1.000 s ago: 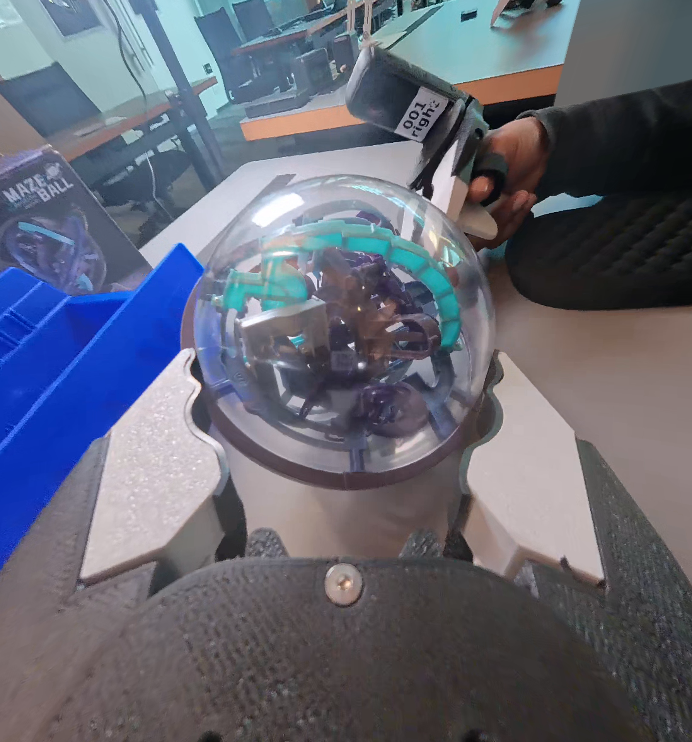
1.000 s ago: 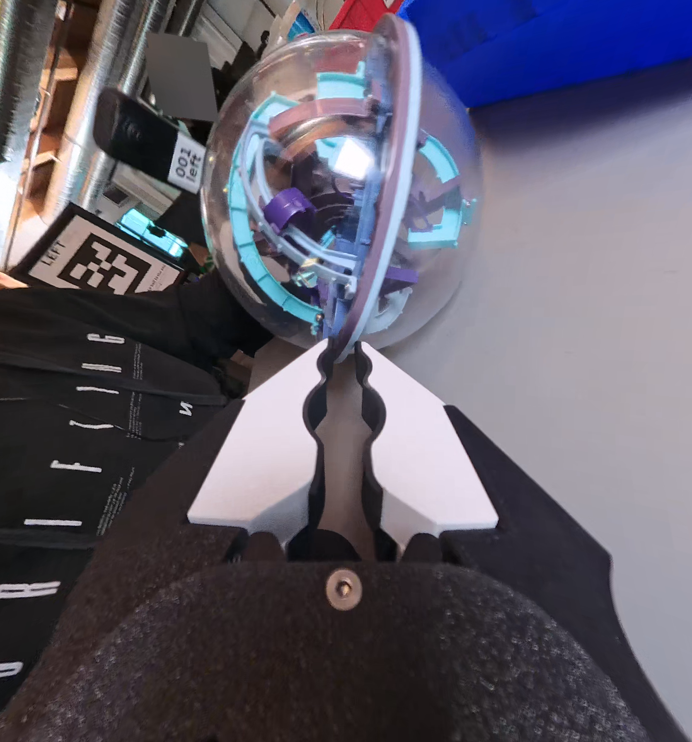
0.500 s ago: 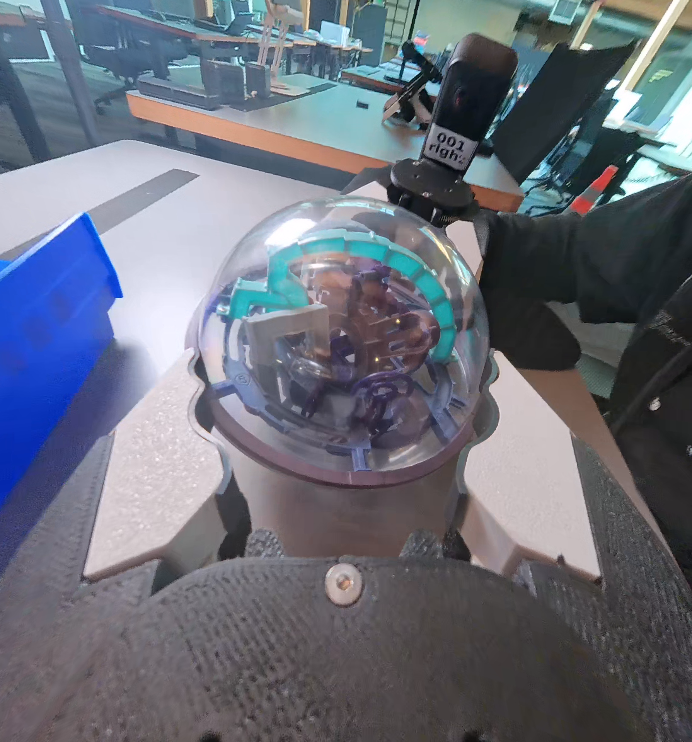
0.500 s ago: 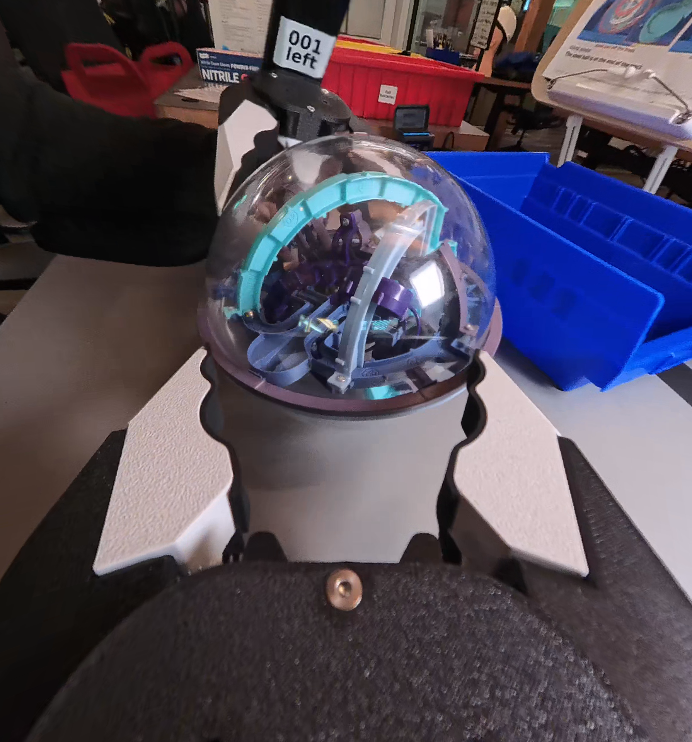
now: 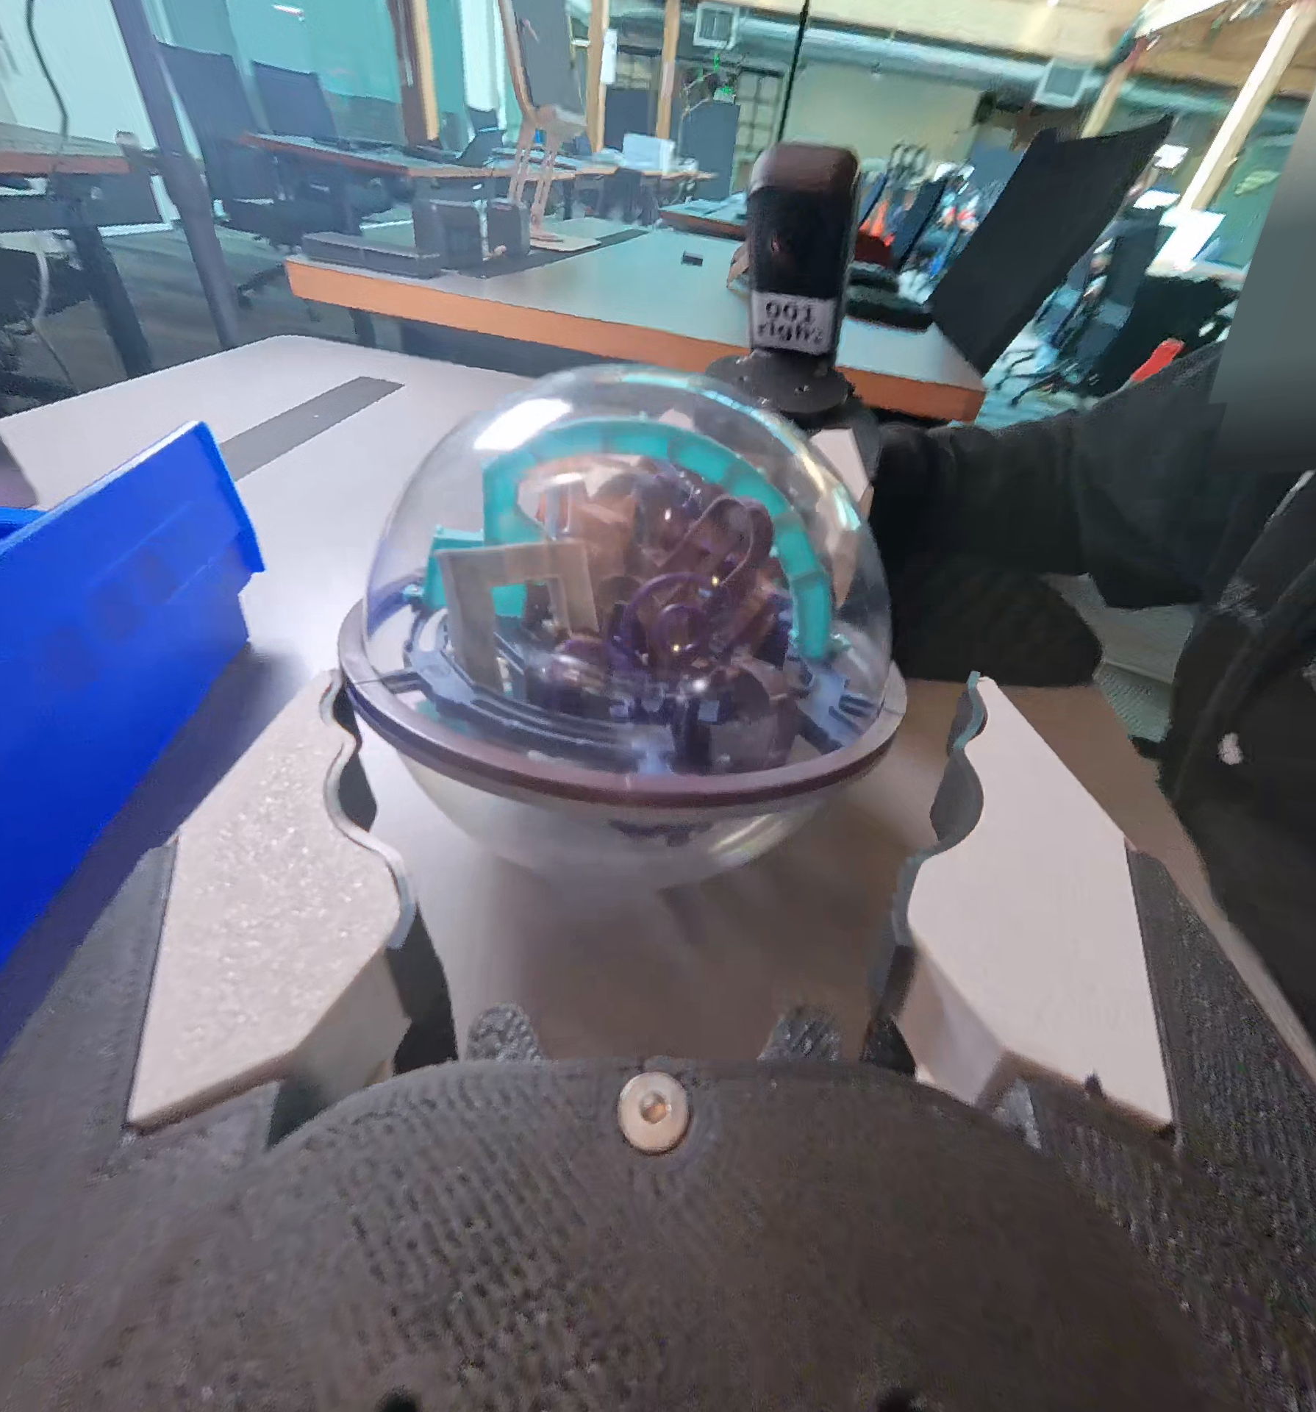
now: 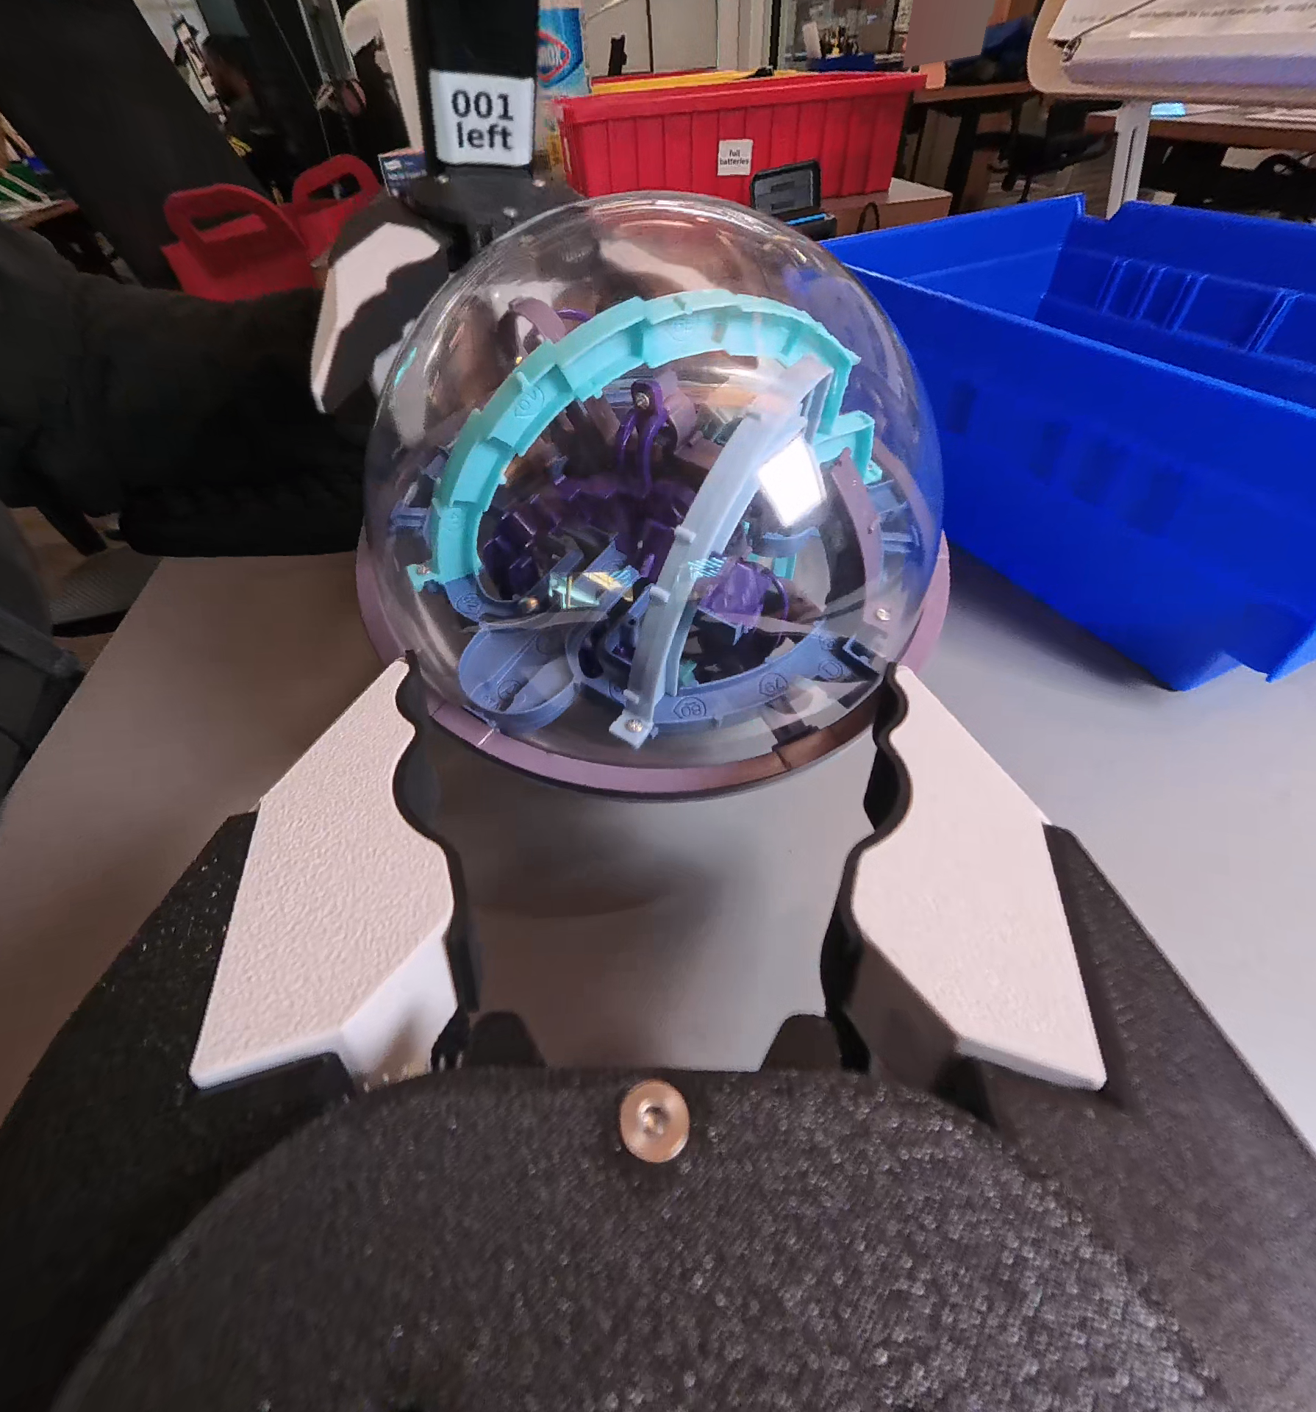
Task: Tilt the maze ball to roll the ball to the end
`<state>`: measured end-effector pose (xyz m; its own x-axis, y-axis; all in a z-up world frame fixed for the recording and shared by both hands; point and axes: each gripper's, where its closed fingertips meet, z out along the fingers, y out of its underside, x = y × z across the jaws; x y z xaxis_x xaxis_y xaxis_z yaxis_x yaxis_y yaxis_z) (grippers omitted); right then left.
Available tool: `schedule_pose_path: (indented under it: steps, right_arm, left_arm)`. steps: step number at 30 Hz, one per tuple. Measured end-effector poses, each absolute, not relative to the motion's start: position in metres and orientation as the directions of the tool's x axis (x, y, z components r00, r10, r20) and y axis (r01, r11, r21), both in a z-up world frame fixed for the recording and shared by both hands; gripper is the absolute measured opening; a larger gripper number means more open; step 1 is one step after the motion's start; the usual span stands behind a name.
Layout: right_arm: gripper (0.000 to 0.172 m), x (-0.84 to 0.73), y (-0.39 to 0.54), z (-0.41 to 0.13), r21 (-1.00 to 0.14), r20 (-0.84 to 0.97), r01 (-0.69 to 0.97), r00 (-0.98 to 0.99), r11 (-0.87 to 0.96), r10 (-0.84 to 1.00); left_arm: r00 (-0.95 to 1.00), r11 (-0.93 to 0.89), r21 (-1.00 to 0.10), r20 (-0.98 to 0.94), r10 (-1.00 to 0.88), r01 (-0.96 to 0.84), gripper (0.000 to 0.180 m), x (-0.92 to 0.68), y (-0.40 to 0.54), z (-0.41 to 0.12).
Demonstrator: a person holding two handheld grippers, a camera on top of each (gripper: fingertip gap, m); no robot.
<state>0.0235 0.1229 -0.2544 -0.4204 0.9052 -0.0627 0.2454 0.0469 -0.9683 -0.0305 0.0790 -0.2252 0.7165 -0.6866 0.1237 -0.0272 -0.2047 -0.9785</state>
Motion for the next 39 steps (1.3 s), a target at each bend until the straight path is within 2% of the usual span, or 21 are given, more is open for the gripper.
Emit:
schedule_pose_path:
  steps: [4,7,18,28,39]
  right_arm:
    - [0.113,0.023,0.124,-0.253,-0.967,-0.086,0.253,-0.406,0.021,0.91]
    - [0.112,0.023,0.123,-0.252,-0.967,-0.098,0.256,-0.396,0.007,0.913]
    - [0.11,0.028,0.121,-0.237,-0.976,-0.116,0.216,-0.402,-0.029,0.908]
    - [0.109,0.028,0.121,-0.232,-0.978,-0.112,0.205,-0.391,-0.032,0.914]
    - [0.116,0.042,0.113,-0.248,-0.91,-0.227,0.403,-0.283,-0.1,0.932]
  left_arm:
    - [0.775,-0.199,-0.974,0.04,-0.631,-0.112,0.151,-0.027,0.091,-0.238]
    - [0.781,-0.206,-0.975,0.068,-0.621,-0.079,0.146,-0.029,0.095,-0.237]
    - [0.735,-0.31,-0.951,0.211,-0.644,0.001,0.146,-0.028,0.09,-0.247]
    - [0.722,-0.333,-0.942,0.253,-0.644,0.034,0.145,-0.029,0.09,-0.249]
    - [0.732,-0.312,-0.95,0.208,-0.649,-0.007,0.145,-0.026,0.087,-0.25]
